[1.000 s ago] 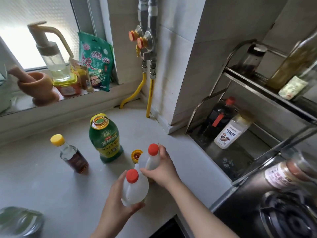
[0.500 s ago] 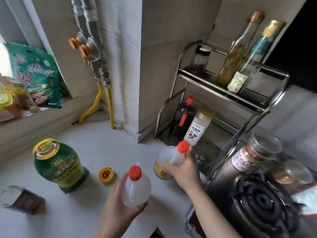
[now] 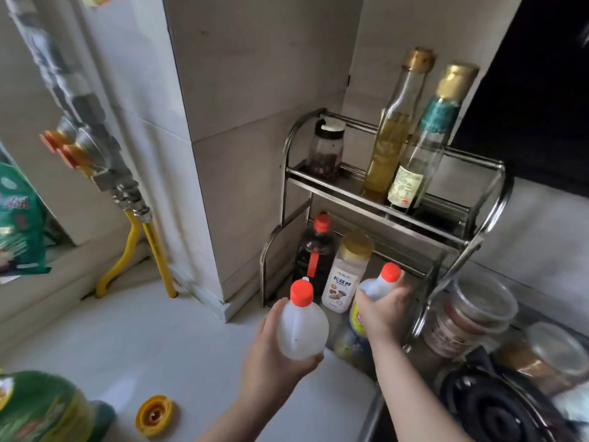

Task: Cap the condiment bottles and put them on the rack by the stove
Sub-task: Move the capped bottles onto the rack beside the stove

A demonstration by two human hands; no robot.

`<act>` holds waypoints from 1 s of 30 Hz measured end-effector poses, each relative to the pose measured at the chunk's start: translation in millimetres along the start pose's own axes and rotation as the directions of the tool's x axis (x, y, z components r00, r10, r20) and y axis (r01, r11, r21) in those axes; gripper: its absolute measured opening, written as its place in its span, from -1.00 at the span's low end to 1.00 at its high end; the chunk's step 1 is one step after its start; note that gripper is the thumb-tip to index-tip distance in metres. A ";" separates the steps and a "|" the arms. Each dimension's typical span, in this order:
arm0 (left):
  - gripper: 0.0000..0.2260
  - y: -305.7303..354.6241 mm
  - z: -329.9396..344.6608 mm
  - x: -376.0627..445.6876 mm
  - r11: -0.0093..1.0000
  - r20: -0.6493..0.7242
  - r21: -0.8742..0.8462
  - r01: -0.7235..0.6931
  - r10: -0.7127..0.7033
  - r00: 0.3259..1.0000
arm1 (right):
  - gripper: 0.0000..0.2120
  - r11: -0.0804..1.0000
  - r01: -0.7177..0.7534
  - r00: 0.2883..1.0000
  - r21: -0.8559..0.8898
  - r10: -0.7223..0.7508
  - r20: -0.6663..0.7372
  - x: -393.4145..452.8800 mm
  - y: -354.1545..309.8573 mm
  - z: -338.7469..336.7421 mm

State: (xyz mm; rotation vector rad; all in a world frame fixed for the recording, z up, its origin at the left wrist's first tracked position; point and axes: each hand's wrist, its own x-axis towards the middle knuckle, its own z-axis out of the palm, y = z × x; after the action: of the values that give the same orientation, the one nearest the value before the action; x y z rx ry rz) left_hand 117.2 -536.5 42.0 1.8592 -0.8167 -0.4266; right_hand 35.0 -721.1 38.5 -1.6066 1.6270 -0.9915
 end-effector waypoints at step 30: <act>-0.31 11.5 42.1 49.2 1.000 0.142 0.008 -0.010 0.009 0.990 | -0.38 0.992 0.028 0.975 0.125 -0.054 0.214 -75.9 59.0 0.3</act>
State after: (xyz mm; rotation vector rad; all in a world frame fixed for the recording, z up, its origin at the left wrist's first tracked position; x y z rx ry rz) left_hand 122.1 -602.0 38.2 1.8482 -0.9239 -0.5548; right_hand 8.6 -647.2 -17.1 -1.6106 1.3664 -0.8843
